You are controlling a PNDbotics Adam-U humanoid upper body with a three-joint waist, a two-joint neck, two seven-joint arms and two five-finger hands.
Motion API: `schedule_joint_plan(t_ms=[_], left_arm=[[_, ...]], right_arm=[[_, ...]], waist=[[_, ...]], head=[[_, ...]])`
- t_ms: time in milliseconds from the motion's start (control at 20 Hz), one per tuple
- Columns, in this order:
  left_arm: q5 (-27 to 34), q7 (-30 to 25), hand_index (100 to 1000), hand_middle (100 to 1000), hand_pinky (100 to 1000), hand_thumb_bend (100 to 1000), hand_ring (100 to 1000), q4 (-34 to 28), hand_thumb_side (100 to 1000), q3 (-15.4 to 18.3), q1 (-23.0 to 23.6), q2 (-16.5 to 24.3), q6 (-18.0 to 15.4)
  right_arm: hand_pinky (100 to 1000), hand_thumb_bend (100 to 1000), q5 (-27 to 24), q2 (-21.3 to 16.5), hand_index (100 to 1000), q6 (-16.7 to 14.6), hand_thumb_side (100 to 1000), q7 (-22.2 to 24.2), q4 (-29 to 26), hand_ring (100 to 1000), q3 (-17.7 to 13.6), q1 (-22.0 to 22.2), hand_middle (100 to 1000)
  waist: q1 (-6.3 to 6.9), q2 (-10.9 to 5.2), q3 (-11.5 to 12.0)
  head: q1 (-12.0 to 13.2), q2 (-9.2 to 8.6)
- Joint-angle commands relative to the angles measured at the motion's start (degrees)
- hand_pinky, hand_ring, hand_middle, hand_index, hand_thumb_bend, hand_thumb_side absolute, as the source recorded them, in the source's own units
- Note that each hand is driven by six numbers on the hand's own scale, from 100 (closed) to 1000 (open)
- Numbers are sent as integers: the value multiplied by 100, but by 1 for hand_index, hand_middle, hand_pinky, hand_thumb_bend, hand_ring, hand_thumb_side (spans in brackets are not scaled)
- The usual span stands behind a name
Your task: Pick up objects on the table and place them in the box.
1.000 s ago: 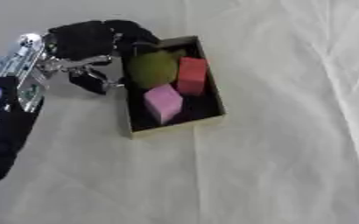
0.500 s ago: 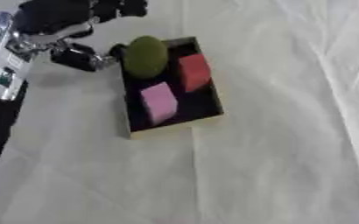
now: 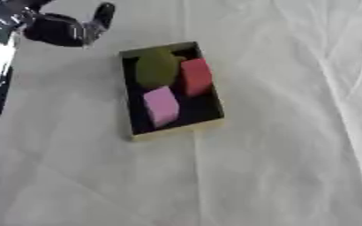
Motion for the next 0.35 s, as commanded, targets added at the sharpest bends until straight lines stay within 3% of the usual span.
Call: schedule_joint_plan(t_ms=[50,150,300,350], left_arm=[[1324,-11,911,843,900,100,862,-745,672,317,119,371,530],[2037,312,911,843,894,100,857,-1170,672,467,376,606,870],[2875,829,911,839,882,100,848,-1676,672,725,836,972,1034],[3094,954,910,836,879,100,844,-1799,631,819,992,1060,1060]], right_arm=[[894,100,-34,-106,810,-9,525,-59,-126,824,-89,-58,759],[894,100,-47,-97,810,-10,526,-78,-173,824,-95,-52,759],[893,100,-83,-91,812,-45,527,-162,-267,825,-135,-27,760],[892,100,-91,-90,811,-57,528,-193,-296,825,-150,-10,766]], waist=[[3,-147,1],[-8,-133,4],[-35,-103,24],[-49,-92,34]], head=[[-142,-90],[-209,-115],[-270,-148],[-274,-172]])
